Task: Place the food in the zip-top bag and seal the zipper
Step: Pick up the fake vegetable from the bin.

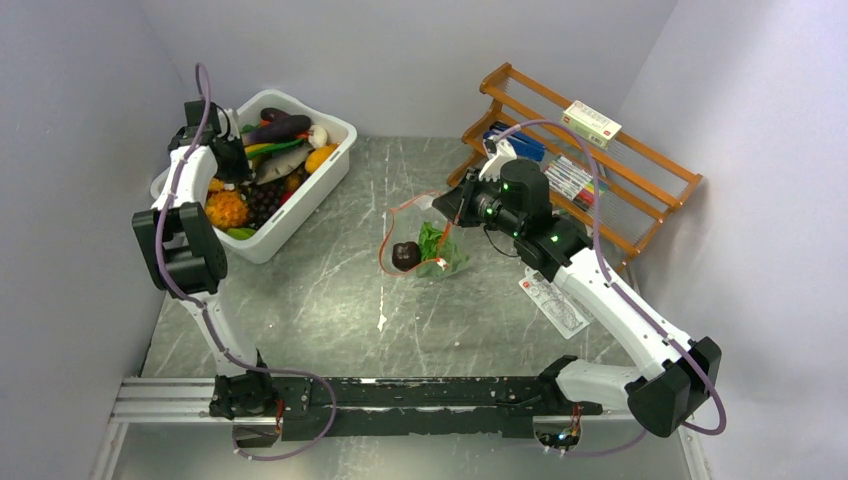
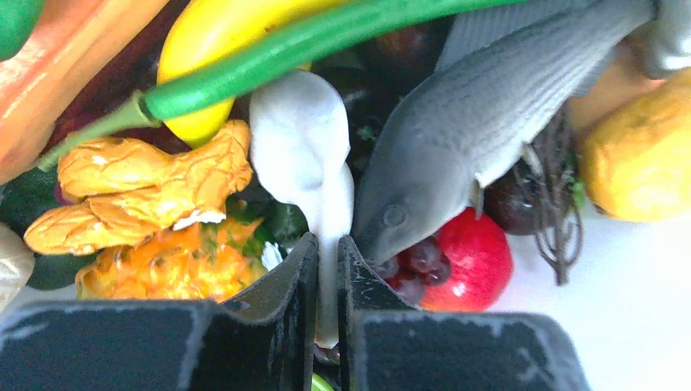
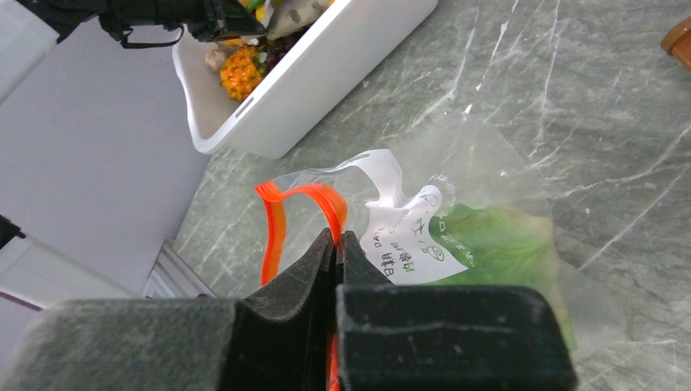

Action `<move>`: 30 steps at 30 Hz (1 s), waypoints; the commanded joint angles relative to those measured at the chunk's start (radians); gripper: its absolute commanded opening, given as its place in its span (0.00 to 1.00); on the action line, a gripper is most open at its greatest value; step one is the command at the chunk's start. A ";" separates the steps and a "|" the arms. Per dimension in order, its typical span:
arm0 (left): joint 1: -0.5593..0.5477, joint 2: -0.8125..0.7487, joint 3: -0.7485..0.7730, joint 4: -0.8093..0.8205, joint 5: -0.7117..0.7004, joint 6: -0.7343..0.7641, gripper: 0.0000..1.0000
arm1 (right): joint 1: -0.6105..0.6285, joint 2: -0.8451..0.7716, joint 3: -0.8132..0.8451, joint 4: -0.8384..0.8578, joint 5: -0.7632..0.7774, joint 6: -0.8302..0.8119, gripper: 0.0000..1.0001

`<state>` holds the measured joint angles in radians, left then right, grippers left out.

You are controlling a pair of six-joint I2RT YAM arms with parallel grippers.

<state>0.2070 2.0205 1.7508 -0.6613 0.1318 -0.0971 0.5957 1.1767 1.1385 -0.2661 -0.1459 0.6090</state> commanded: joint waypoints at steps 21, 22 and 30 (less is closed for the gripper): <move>-0.073 -0.554 -0.308 0.069 0.559 -0.112 0.07 | 0.001 0.010 0.019 0.048 0.003 0.014 0.00; -0.106 -0.569 -0.311 0.049 0.571 -0.099 0.07 | 0.001 0.011 0.016 0.047 0.009 0.014 0.00; -0.249 -0.736 -0.407 0.053 0.750 -0.067 0.07 | 0.002 0.045 0.052 0.014 0.060 -0.001 0.00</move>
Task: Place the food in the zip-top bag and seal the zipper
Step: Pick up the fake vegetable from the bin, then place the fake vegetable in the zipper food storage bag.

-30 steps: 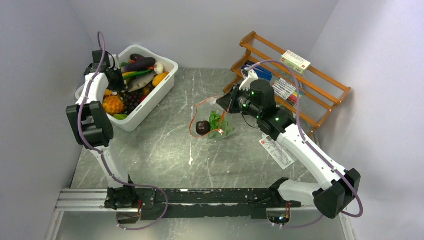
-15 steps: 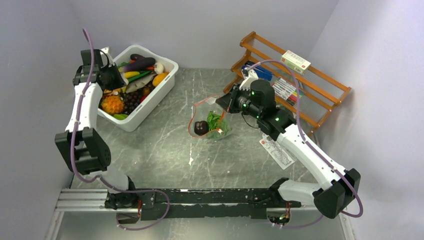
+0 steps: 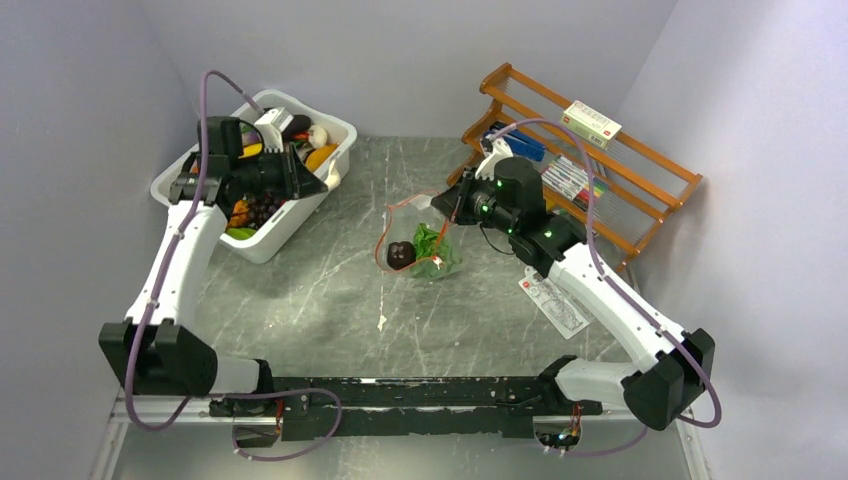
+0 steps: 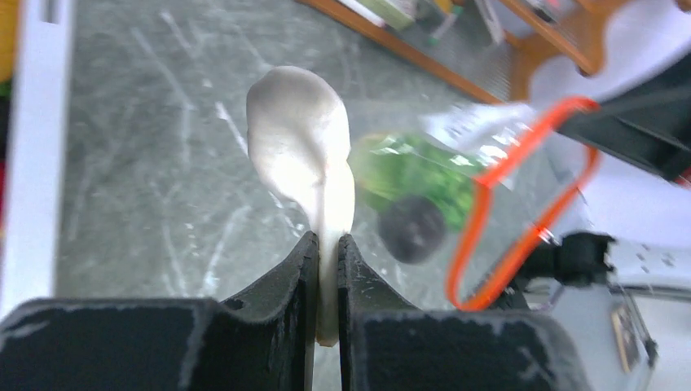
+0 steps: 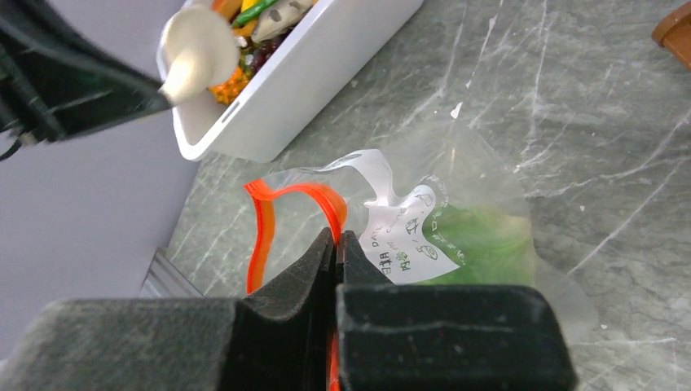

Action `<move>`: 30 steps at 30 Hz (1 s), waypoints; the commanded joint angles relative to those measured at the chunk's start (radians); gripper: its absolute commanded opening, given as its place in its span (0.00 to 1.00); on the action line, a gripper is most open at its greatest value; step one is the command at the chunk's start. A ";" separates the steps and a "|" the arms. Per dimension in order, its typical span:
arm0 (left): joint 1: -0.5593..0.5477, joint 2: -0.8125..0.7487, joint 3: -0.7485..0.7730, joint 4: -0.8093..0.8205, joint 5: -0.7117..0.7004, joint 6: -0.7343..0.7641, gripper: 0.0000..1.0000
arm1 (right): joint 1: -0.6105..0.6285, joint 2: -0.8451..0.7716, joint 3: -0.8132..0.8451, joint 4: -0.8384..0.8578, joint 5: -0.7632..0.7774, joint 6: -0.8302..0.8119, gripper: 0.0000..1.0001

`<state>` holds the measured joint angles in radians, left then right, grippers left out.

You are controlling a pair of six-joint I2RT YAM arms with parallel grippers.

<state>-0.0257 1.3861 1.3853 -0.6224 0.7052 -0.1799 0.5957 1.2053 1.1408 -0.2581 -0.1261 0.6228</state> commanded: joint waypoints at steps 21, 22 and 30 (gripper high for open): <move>-0.378 -0.056 -0.202 0.347 0.313 -0.223 0.07 | 0.002 0.032 0.074 0.023 0.044 -0.014 0.00; -0.381 -0.042 -0.193 0.332 0.271 -0.221 0.07 | 0.002 0.029 0.069 0.027 0.036 -0.007 0.00; -0.429 0.057 -0.103 0.213 -0.026 -0.147 0.07 | 0.005 0.009 0.030 0.107 -0.070 0.033 0.00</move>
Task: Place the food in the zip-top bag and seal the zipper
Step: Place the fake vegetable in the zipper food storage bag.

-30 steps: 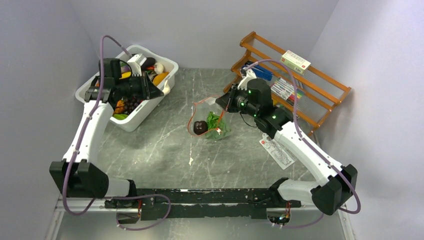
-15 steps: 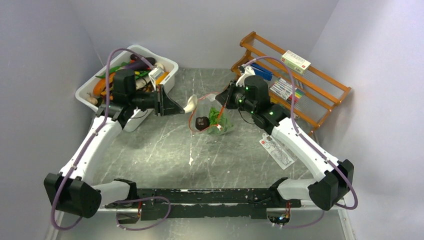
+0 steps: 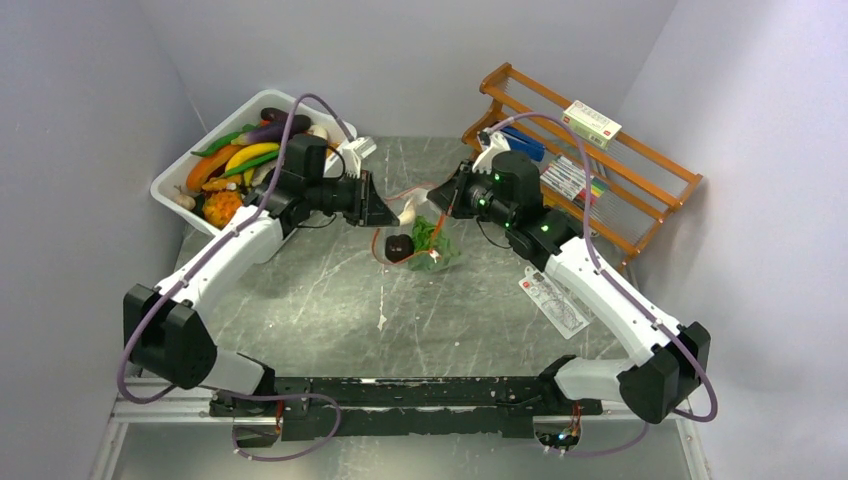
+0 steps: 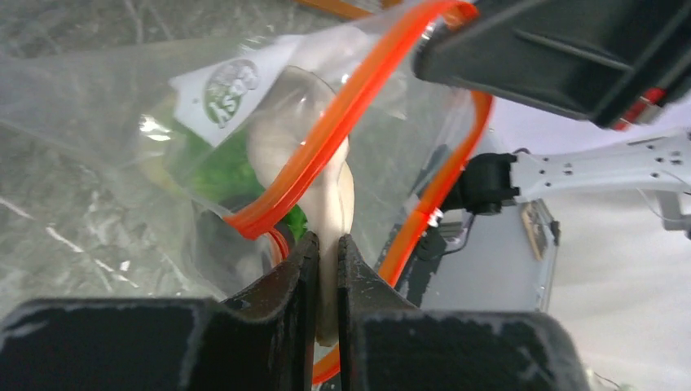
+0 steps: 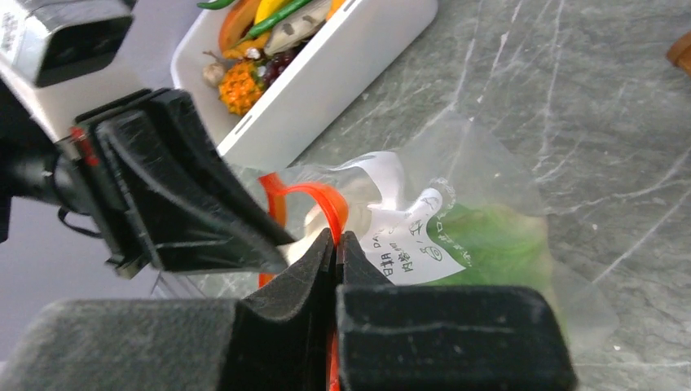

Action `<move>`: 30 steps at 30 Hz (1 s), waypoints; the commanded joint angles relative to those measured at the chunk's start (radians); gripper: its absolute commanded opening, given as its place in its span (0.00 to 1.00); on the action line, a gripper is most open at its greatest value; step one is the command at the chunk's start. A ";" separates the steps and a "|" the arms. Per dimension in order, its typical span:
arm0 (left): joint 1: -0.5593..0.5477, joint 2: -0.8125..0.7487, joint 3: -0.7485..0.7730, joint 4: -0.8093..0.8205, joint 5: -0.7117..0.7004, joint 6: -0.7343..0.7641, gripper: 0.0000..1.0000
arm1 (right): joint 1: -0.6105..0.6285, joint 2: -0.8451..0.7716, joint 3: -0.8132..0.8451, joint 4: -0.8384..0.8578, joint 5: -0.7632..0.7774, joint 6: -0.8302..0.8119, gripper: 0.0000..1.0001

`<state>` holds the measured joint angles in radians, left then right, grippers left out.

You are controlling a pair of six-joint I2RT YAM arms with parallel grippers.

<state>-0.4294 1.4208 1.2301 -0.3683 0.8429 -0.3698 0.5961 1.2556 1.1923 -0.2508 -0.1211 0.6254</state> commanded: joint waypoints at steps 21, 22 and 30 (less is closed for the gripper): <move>-0.149 0.075 0.163 -0.139 -0.410 0.065 0.50 | 0.012 -0.057 -0.084 0.161 -0.081 0.063 0.00; -0.149 0.066 0.165 -0.144 -0.419 0.065 0.52 | 0.011 -0.060 -0.086 0.160 -0.078 0.063 0.00; -0.149 -0.036 0.173 -0.138 -0.526 0.036 0.72 | 0.012 -0.058 -0.096 0.153 -0.069 0.047 0.00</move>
<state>-0.5777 1.4456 1.3956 -0.5213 0.3965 -0.3130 0.6041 1.2247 1.1084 -0.1261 -0.2020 0.6846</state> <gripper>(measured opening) 0.676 0.007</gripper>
